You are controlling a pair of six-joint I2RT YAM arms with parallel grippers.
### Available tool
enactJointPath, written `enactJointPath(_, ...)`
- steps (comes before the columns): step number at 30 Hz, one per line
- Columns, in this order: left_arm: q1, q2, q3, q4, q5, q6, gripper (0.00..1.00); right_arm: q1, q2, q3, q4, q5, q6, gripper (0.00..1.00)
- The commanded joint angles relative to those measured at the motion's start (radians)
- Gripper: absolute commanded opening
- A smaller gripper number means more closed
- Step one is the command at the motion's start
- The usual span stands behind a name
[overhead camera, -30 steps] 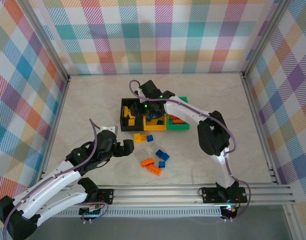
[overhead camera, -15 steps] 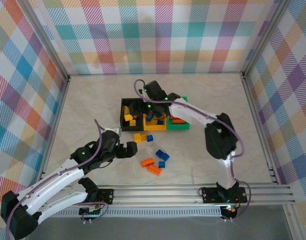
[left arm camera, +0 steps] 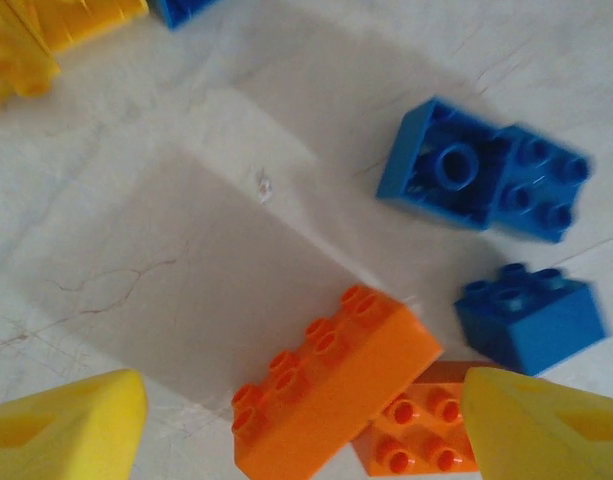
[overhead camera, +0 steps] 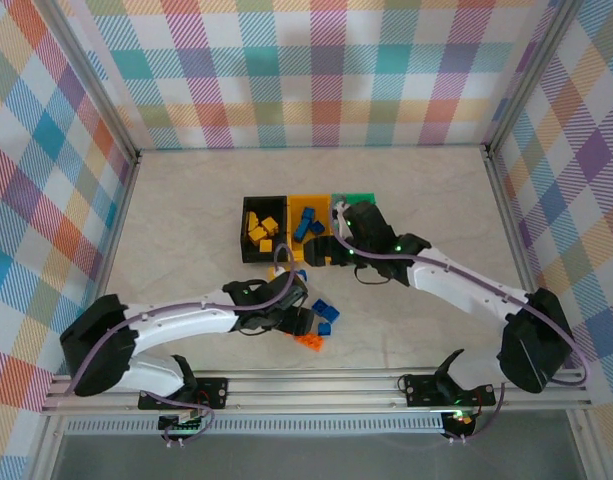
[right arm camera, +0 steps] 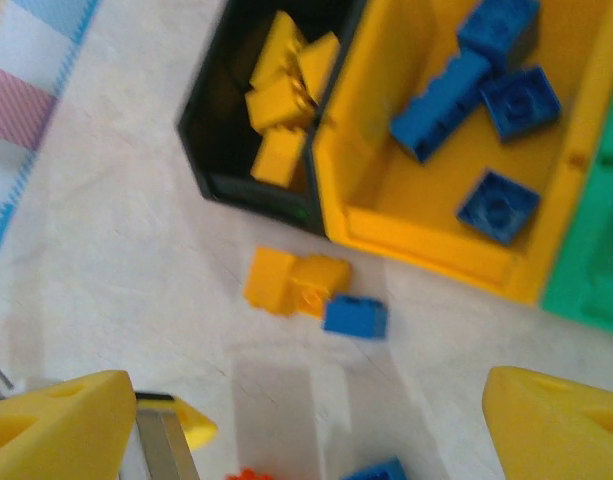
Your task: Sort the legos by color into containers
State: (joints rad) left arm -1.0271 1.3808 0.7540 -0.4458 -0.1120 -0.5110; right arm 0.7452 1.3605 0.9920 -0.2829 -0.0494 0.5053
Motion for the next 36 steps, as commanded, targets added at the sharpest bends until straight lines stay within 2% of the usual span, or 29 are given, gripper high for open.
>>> enactJointPath(1,-0.039,0.041,0.046,-0.045,-0.056,0.037,0.79,-0.006,-0.07,-0.054,0.015,0.029,0.022,0.9)
enactJointPath(7,-0.043,0.087,0.041,-0.048,-0.082,0.033,0.72,-0.012,-0.11,-0.095,0.02,0.036,0.016,0.91)
enactJointPath(11,-0.037,0.11,0.051,-0.063,-0.136,0.025,0.61,-0.015,-0.119,-0.105,0.031,0.03,0.016,0.91)
enactJointPath(17,-0.024,0.146,0.078,-0.085,-0.122,0.038,0.54,-0.017,-0.135,-0.118,0.039,0.029,0.019,0.91)
enactJointPath(21,-0.024,0.164,0.087,-0.108,-0.12,0.039,0.42,-0.021,-0.141,-0.128,0.042,0.031,0.024,0.91)
enactJointPath(26,-0.024,0.142,0.095,-0.131,-0.123,0.039,0.36,-0.026,-0.147,-0.131,0.049,0.029,0.025,0.91)
enactJointPath(31,-0.016,0.136,0.095,-0.169,-0.156,0.038,0.36,-0.029,-0.145,-0.126,0.049,0.023,0.025,0.91)
enactJointPath(34,-0.012,0.133,0.087,-0.149,-0.131,0.047,0.34,-0.03,-0.146,-0.13,0.05,0.024,0.027,0.91)
enactJointPath(36,-0.012,0.133,0.084,-0.129,-0.106,0.046,0.3,-0.031,-0.147,-0.131,0.051,0.023,0.029,0.91)
